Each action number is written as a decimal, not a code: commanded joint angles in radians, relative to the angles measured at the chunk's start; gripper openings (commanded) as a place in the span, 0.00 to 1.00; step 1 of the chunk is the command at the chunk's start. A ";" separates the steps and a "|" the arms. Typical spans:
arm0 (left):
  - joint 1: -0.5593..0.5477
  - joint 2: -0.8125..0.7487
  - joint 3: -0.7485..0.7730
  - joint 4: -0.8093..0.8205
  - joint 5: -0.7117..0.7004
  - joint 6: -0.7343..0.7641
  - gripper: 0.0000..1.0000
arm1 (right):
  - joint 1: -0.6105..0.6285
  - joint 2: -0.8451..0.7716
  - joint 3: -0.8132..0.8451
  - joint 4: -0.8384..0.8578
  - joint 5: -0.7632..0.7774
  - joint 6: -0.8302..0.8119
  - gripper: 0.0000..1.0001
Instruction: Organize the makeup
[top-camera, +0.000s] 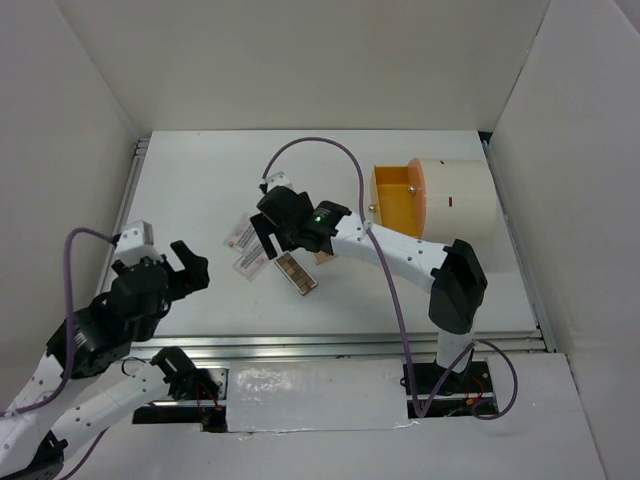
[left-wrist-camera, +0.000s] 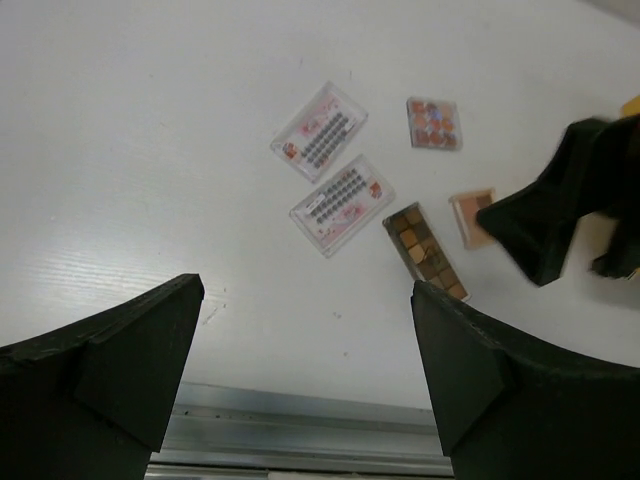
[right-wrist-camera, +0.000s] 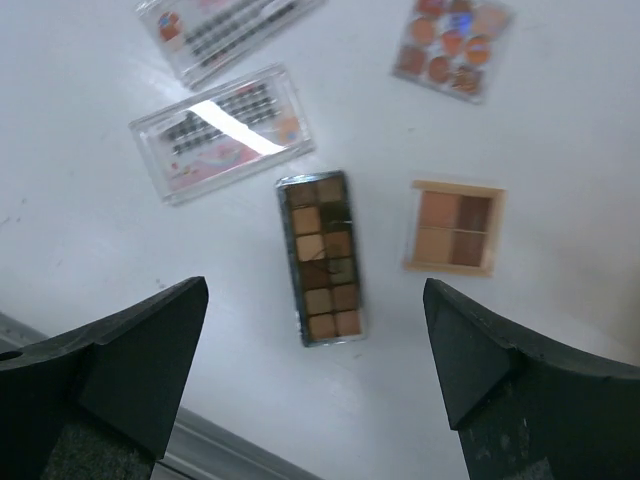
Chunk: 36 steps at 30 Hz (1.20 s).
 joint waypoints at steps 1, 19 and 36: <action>-0.002 -0.093 0.019 0.003 -0.079 -0.049 1.00 | 0.010 0.064 -0.086 0.113 -0.269 0.007 0.96; -0.004 -0.073 0.003 0.046 -0.004 0.014 0.99 | 0.010 0.222 -0.173 0.170 -0.197 -0.010 0.95; -0.004 -0.075 -0.004 0.068 0.023 0.040 0.99 | -0.046 0.230 -0.217 0.212 -0.292 -0.054 0.94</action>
